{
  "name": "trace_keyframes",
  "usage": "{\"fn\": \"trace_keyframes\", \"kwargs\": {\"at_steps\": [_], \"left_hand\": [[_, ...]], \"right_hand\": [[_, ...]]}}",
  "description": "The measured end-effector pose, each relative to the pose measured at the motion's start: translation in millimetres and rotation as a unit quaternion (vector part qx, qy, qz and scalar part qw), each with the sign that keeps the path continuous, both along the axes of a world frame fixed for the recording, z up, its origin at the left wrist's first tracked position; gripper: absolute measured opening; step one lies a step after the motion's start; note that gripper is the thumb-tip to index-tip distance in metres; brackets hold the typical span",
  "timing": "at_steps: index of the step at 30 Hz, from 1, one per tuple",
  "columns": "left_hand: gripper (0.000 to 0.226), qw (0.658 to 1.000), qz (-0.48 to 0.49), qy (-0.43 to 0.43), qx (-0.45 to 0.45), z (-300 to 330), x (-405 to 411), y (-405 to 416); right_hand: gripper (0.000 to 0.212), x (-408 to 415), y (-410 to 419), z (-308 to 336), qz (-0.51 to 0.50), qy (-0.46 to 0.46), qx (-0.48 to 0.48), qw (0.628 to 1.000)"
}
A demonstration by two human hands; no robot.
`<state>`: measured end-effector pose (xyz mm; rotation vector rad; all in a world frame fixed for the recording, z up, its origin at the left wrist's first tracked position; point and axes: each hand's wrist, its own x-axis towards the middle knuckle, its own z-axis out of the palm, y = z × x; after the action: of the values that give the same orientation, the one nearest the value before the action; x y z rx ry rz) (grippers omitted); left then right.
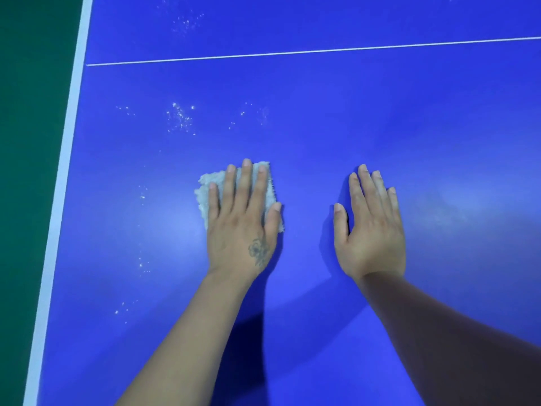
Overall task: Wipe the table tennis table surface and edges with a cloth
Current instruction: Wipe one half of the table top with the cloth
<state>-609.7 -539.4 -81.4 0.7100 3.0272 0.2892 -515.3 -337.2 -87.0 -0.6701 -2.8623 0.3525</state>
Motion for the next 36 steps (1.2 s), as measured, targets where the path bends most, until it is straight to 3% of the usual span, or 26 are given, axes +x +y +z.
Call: {"fn": "trace_keyframes", "kwargs": {"at_steps": [8, 13, 16, 19, 23, 27, 30, 36], "left_hand": [[0.069, 0.982, 0.186, -0.004, 0.019, -10, -72, 48], [0.074, 0.978, 0.205, -0.019, 0.031, -7, -108, 96], [0.071, 0.989, 0.143, -0.019, 0.023, -6, -109, 112], [0.067, 1.000, 0.012, 0.005, 0.026, -7, -99, 104], [0.062, 0.989, -0.149, 0.005, 0.015, -1, -75, 68], [0.061, 0.974, -0.228, -0.013, -0.011, 9, -53, 22], [0.060, 0.983, -0.183, -0.020, -0.016, 13, -54, 1], [0.063, 0.999, 0.024, -0.042, -0.002, 3, -83, 37]], "right_hand": [[0.057, -1, 1, -2, 0.003, 0.010, -0.006, 1.000], [0.059, -2, 1, 0, 0.001, -0.012, -0.014, 1.000], [0.061, -3, 1, 1, 0.000, -0.033, -0.014, 0.999], [0.062, -3, 0, 2, 0.000, -0.048, -0.013, 0.999], [0.063, -2, -1, 4, 0.005, -0.057, -0.007, 0.998], [0.062, -2, 0, 7, -0.003, -0.053, -0.018, 0.998], [0.060, -5, -1, 13, -0.014, -0.034, -0.028, 0.999], [0.048, -2, -3, 12, -0.033, -0.024, -0.008, 0.999]]}}
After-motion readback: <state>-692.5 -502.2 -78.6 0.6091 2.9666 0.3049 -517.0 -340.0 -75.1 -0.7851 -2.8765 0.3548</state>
